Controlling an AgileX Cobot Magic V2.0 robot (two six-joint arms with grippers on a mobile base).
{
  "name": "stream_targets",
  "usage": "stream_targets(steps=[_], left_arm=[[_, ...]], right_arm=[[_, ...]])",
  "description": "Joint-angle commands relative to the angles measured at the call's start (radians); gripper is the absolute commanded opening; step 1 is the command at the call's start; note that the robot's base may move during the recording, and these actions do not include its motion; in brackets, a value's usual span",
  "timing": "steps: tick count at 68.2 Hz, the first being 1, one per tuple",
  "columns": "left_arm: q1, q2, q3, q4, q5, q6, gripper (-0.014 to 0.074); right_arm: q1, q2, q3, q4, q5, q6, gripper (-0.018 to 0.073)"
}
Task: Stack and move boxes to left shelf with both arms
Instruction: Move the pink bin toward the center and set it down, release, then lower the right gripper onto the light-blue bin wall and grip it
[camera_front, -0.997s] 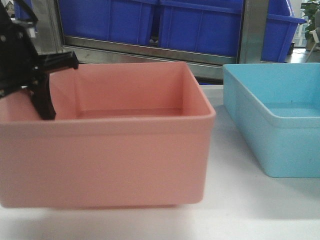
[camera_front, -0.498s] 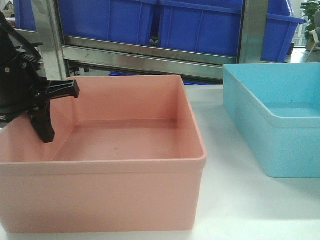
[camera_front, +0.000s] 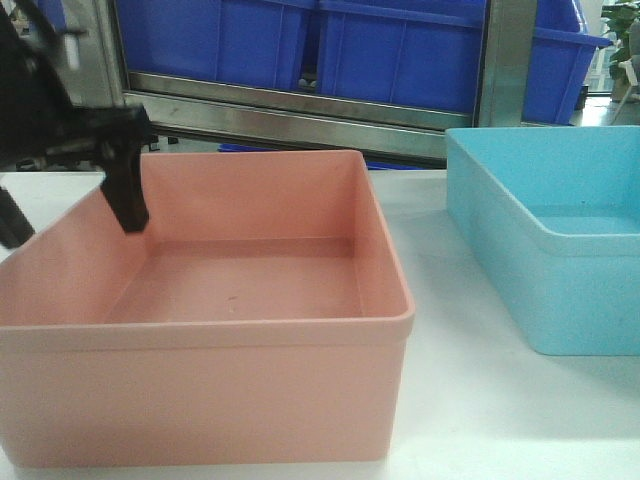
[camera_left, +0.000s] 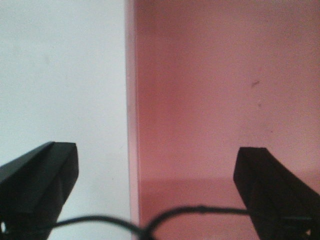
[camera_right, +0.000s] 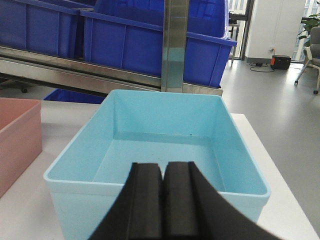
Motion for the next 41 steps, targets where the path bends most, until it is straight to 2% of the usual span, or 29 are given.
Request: stream_targets(steps=[1,9,15,21,30,41], left_arm=[[-0.009,-0.121,-0.033,0.007,0.029,0.066,0.0565],[-0.009,-0.258,0.001,0.02,0.058,0.135,0.0564],[-0.009,-0.364,0.052,0.031,0.052,0.142,0.0558],[-0.009,-0.504,0.127,0.031,0.03,0.144,0.051],[-0.009,-0.687,0.243,0.031,-0.053,0.146,0.0391],[-0.009,-0.885,0.388,0.057,-0.137,0.146,0.0173]], right_arm=[[-0.006,-0.004,-0.003,-0.002,-0.084,-0.012,0.0049],[-0.006,-0.004,-0.003,-0.002,-0.084,-0.012,0.0049],[-0.006,-0.004,-0.003,-0.002,-0.084,-0.012,0.0049],[-0.006,-0.004,-0.003,-0.002,-0.084,-0.012,0.0049],[-0.006,-0.004,-0.003,-0.002,-0.085,-0.012,0.0049],[-0.006,-0.004,-0.005,0.021,-0.101,-0.001,0.0049]])
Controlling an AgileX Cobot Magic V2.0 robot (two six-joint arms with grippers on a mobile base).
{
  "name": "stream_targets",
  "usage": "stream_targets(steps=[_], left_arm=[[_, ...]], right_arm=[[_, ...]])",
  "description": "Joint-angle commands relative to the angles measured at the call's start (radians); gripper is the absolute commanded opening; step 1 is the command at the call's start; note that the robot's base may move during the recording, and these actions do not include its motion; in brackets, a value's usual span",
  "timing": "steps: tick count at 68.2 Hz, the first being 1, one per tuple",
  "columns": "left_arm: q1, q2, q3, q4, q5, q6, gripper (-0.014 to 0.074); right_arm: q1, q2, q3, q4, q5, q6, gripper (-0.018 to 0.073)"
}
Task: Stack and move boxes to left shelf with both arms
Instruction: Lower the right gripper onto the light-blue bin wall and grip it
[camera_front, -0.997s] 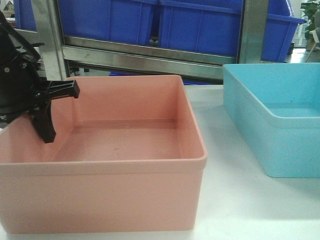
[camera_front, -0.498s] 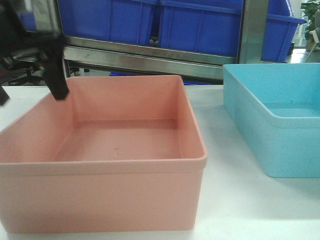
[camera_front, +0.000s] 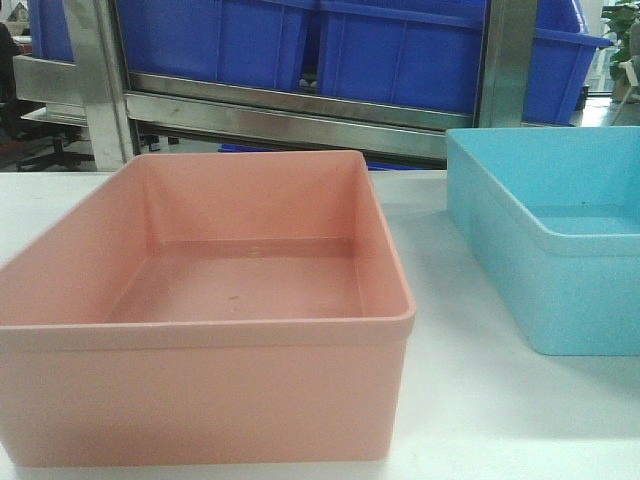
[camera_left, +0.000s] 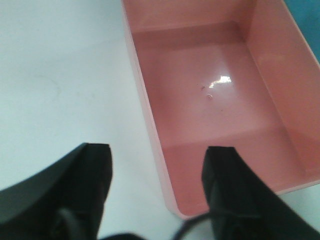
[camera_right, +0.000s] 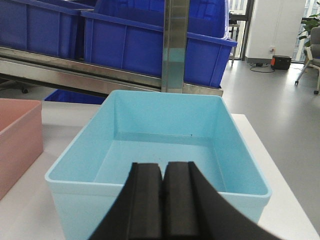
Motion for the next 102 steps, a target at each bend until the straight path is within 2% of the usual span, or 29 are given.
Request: stream_targets(steps=[1,10,17,29,35,44,49,62,71,78,88,94,102], left_arm=[[-0.009,-0.09,0.038,0.013,-0.105,0.002,0.0155],[-0.009,-0.174,0.113,0.03,-0.13,0.002,-0.0022],[-0.009,-0.19,0.133,0.044,-0.138,0.002,-0.0014],[-0.009,-0.19,0.133,0.044,-0.157,0.002,-0.0014],[-0.009,-0.19,0.133,0.044,-0.157,0.002,-0.0014],[-0.009,-0.19,0.133,0.044,-0.154,0.002,-0.0013],[-0.009,-0.19,0.133,0.044,-0.149,0.002,-0.0013],[-0.009,-0.19,0.133,0.044,-0.145,0.002,-0.0014],[-0.009,-0.19,0.133,0.044,-0.143,0.002,-0.0013],[-0.009,-0.19,0.133,0.044,-0.143,0.002,-0.0013],[-0.009,-0.19,0.133,0.044,-0.143,0.002,-0.0013],[-0.009,-0.19,0.133,0.044,-0.143,0.002,-0.0013],[-0.009,-0.19,0.133,0.044,-0.143,0.002,-0.0013]], right_arm=[[-0.006,-0.004,-0.007,0.022,-0.103,-0.001,0.0049],[-0.006,-0.002,-0.089,0.05,-0.076,-0.001,0.0055],[-0.006,0.041,-0.218,0.05,-0.004,-0.001,0.0055],[-0.006,0.278,-0.466,0.05,0.121,-0.001,0.0074],[-0.006,0.44,-0.587,0.05,0.176,-0.001,0.0176],[-0.006,0.674,-0.75,0.05,0.276,-0.001,0.0482],[-0.006,0.789,-0.84,0.049,0.342,-0.001,0.0561],[-0.033,1.021,-1.068,0.027,0.593,-0.001,0.0561],[-0.151,1.159,-1.218,0.025,0.77,-0.013,0.0561],[-0.259,1.261,-1.297,0.025,0.851,-0.092,0.0561],[-0.327,1.387,-1.335,0.025,0.83,-0.211,0.0561],[-0.328,1.464,-1.335,0.025,0.742,-0.259,0.0561],[-0.328,1.565,-1.335,0.025,0.618,-0.264,0.0561]])
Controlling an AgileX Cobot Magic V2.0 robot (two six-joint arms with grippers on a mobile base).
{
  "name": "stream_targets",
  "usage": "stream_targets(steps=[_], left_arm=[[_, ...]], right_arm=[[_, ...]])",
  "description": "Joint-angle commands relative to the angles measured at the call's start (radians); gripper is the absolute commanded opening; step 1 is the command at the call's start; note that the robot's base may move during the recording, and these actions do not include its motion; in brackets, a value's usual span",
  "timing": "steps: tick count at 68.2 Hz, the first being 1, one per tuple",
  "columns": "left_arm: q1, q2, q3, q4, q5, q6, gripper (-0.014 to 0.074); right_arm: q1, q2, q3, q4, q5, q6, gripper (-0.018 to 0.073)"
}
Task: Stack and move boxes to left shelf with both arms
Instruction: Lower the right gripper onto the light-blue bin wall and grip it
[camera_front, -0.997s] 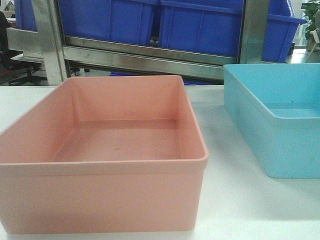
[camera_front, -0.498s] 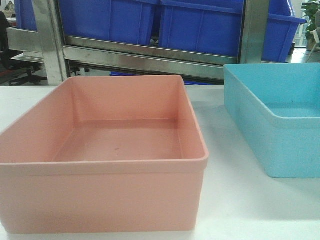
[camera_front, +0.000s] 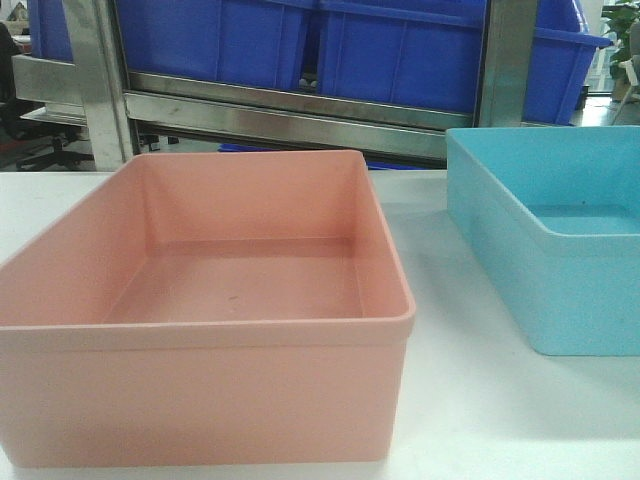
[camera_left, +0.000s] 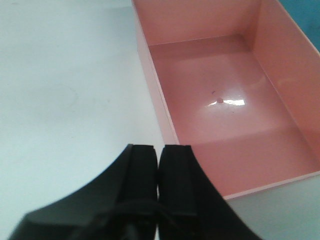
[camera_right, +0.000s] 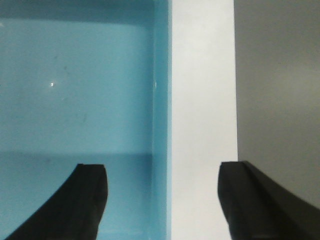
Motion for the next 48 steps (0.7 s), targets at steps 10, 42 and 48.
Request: stream_targets(steps=[10,42,48], left_arm=[[-0.009,-0.002,-0.028,-0.002,-0.069,0.0,-0.0013],[-0.009,-0.002,-0.028,-0.002,-0.067,0.0,-0.0014],[-0.009,-0.002,-0.028,-0.004,-0.065,0.0,-0.0013]], right_arm=[[-0.006,0.137,-0.037,0.003,-0.228,-0.025,0.0561],[-0.003,0.288,-0.037,0.003,-0.339,-0.028,0.0116],[-0.003,0.288,-0.037,0.003,-0.341,-0.028,0.0056]])
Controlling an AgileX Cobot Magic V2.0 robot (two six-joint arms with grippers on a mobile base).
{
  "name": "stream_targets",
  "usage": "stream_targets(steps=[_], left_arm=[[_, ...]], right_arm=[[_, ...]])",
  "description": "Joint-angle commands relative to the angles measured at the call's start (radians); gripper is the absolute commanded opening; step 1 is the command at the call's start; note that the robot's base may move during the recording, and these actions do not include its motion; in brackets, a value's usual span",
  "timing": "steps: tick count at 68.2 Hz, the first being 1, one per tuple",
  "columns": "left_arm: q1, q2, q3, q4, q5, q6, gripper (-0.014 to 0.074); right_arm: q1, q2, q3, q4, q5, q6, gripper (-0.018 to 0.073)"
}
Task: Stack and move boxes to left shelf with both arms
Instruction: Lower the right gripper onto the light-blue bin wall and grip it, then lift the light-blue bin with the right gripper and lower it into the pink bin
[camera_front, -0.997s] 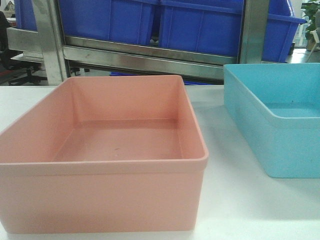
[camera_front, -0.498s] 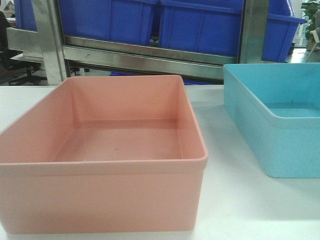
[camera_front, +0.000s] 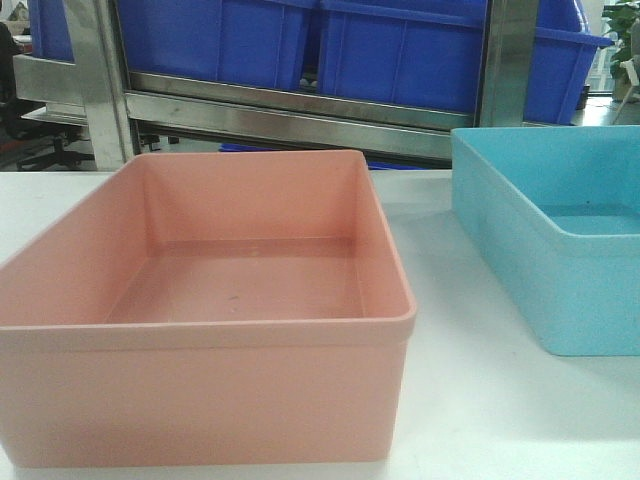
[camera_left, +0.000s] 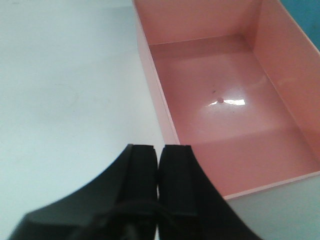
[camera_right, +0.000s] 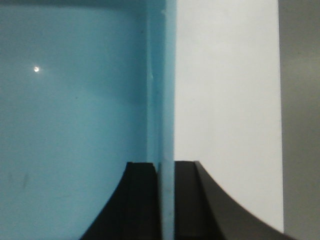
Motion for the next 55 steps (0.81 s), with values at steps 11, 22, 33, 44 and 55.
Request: stream_targets(steps=[11,22,33,44,55], left_arm=[[-0.009,-0.002,-0.028,-0.012,-0.052,0.0,-0.0013],[-0.009,-0.002,-0.028,-0.037,-0.022,0.0,-0.0013],[-0.009,-0.002,-0.028,-0.041,-0.021,0.0,-0.0013],[-0.009,-0.002,-0.028,-0.041,-0.034,0.0,-0.0014],[-0.009,-0.002,-0.028,-0.041,-0.046,0.0,-0.0013]], right_arm=[[-0.003,-0.073,-0.037,-0.01,-0.04,-0.009,0.0055],[-0.003,-0.157,-0.037,0.062,0.0,-0.006,0.0055],[-0.003,-0.291,-0.037,0.212,0.099,-0.005,0.0055],[-0.003,-0.426,-0.037,0.31,0.207,0.066,0.0055],[0.035,-0.545,-0.037,0.327,0.295,0.231,0.0057]])
